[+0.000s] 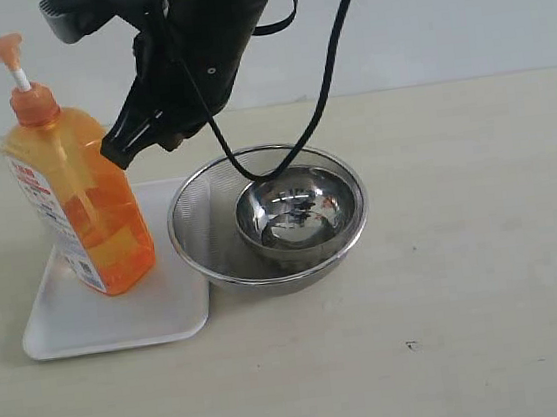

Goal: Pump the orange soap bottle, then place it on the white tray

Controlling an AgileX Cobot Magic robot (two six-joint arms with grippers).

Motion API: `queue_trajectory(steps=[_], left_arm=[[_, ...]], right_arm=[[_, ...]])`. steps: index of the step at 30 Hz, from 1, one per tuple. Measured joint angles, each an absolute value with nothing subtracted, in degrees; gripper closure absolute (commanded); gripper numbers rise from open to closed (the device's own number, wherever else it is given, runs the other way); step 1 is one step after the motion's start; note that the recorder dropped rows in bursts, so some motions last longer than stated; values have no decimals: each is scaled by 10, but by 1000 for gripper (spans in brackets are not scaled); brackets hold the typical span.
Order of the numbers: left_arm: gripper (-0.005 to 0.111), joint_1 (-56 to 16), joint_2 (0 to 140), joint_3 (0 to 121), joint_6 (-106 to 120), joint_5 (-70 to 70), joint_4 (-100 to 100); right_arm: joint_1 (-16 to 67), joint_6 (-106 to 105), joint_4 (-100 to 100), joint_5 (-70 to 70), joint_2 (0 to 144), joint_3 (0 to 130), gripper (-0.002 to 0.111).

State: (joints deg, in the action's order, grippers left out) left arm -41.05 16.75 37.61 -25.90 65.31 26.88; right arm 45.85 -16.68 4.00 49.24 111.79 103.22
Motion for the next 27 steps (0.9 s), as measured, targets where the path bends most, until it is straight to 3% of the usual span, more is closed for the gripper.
queue_trajectory(steps=[9,27], left_arm=[[102,-387,167,376,-259,411,316],[102,-175,167,276,-259,137,295]], right_arm=[[458,-164,40,492,1118,1032,108],[458,-164,40,480,1118,1032,108]])
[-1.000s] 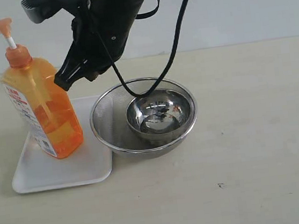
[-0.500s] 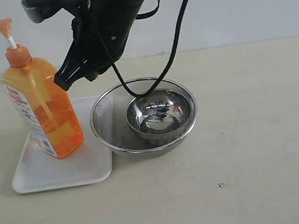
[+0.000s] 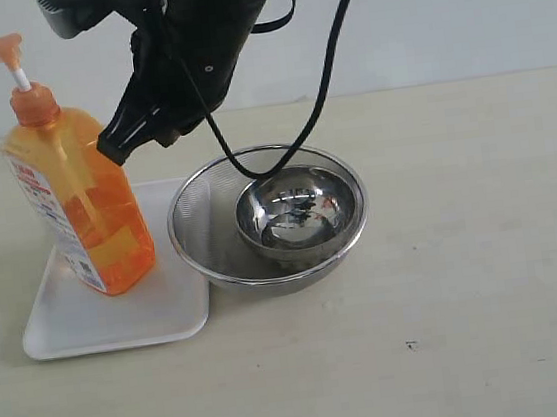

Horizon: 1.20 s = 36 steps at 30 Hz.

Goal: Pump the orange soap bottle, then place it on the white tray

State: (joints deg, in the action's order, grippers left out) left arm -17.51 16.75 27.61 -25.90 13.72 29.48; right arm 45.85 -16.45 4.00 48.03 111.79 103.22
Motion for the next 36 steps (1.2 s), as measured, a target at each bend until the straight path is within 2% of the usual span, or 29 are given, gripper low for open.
queue_trajectory(steps=[8,17,36], left_arm=[[102,-111,155,182,-270,47,248],[102,-66,63,89,-284,25,203],[102,-60,2,2,-284,31,165]], right_arm=[[458,-164,40,480,1118,1032,108],[458,-164,40,480,1118,1032,108],[458,-164,40,479,1118,1032,108]])
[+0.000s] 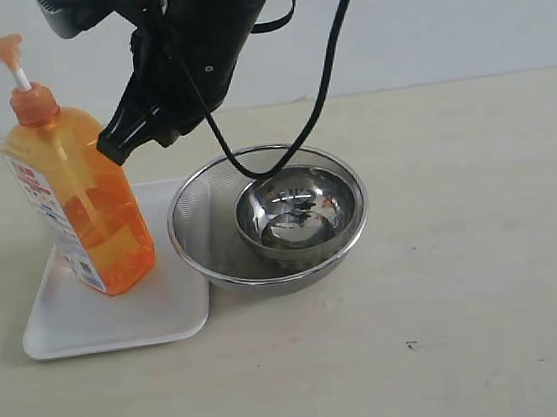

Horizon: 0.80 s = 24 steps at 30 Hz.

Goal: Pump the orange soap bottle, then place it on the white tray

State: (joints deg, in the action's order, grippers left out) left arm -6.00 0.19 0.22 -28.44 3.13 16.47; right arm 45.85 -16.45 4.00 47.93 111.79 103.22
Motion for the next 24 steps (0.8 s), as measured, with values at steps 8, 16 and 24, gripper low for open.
queue_trajectory(steps=[8,16,24], left_arm=[[102,-60,2,2,-284,73,162],[102,-60,2,2,-265,135,162],[102,-60,2,2,-80,135,84]], right_arm=[[458,-164,41,478,1118,1032,108],[458,-164,42,477,1118,1032,108],[458,-164,42,477,1118,1032,108]])
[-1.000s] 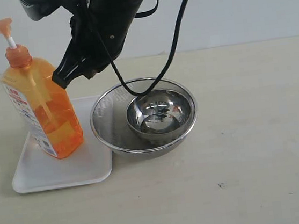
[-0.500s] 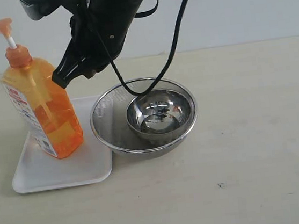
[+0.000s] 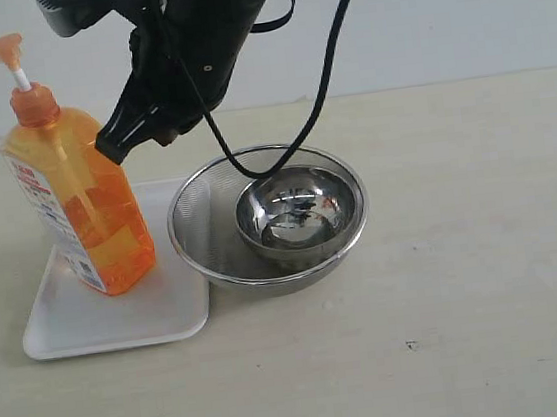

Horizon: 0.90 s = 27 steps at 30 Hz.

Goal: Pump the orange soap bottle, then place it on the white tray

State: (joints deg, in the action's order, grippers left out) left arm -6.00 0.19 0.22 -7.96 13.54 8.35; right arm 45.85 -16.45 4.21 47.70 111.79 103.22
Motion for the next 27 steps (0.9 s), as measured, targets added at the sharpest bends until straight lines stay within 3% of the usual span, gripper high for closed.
queue_trajectory(steps=[8,27], left_arm=[[102,-60,2,2,-12,135,-33],[102,-60,2,2,22,164,-43]], right_arm=[[458,-164,42,477,1118,1032,108],[458,-164,42,477,1118,1032,108]])
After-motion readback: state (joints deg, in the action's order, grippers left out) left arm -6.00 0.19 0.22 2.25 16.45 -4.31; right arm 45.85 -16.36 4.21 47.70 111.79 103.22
